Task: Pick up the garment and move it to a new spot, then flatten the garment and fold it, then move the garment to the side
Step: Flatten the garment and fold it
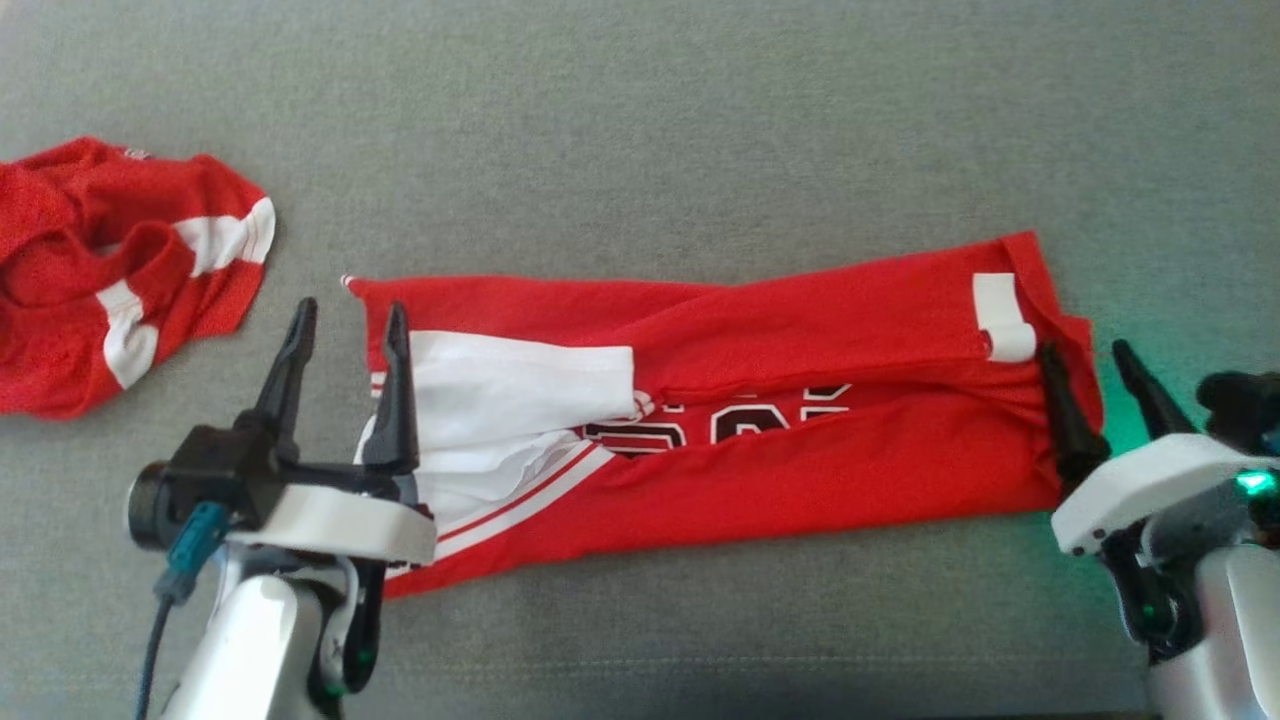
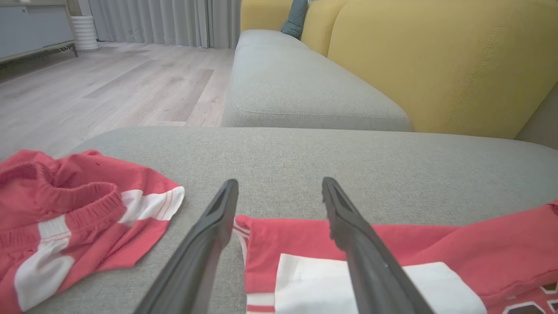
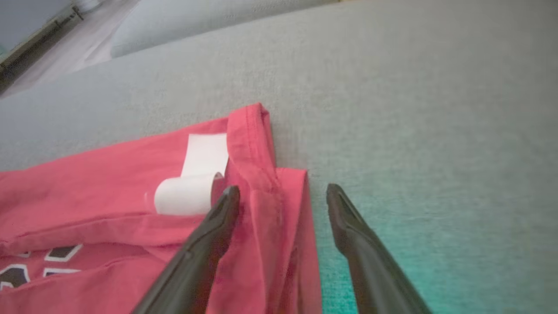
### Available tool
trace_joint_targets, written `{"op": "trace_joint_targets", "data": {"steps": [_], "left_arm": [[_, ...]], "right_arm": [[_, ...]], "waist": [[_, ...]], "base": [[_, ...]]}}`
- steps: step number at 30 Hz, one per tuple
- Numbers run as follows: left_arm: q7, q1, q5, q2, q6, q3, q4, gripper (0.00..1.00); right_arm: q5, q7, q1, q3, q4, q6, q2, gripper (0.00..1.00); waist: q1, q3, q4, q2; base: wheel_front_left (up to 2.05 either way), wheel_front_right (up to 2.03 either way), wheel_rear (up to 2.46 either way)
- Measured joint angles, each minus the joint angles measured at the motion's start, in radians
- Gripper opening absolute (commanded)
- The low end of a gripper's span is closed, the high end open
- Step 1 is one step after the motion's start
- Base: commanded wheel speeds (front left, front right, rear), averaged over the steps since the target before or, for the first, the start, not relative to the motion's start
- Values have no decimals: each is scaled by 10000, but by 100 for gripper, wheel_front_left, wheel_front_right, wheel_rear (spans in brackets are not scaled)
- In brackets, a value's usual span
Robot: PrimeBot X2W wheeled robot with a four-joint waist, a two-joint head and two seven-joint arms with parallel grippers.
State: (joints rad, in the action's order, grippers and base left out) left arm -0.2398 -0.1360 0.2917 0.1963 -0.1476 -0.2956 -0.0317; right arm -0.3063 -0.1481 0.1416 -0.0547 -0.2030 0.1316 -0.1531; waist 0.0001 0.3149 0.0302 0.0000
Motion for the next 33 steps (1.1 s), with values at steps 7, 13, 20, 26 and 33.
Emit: {"op": "trace_joint_targets", "data": {"steps": [7, 13, 20, 26, 33], "left_arm": [[-82, -166, -2, -107, 159, -113, -351, 100], [-86, -168, -2, -140, 169, -98, -418, 100], [-96, -170, -15, -167, 213, -46, -495, 100], [-96, -167, -102, -173, 211, 132, -523, 100], [-96, -151, -178, -188, 184, 153, -401, 100]], "right_arm": [[-633, -1563, 124, 23, -286, -2, 13, 100], [-918, -2447, 78, 48, 96, -2, 35, 100], [-991, -2800, -226, 48, 537, -2, 203, 0], [-1122, -2849, -477, -564, 771, 0, 234, 0], [-909, -3106, -772, -2970, 1476, 0, 153, 0]], "waist": [[-1, 242, 219, 0], [-1, 216, 215, 0], [-1, 200, 130, 0], [0, 84, -54, 0], [0, -91, -377, 0]], "base": [[0, 0, 0], [0, 0, 0], [0, 0, 0], [0, 0, 0], [0, 0, 0]]}}
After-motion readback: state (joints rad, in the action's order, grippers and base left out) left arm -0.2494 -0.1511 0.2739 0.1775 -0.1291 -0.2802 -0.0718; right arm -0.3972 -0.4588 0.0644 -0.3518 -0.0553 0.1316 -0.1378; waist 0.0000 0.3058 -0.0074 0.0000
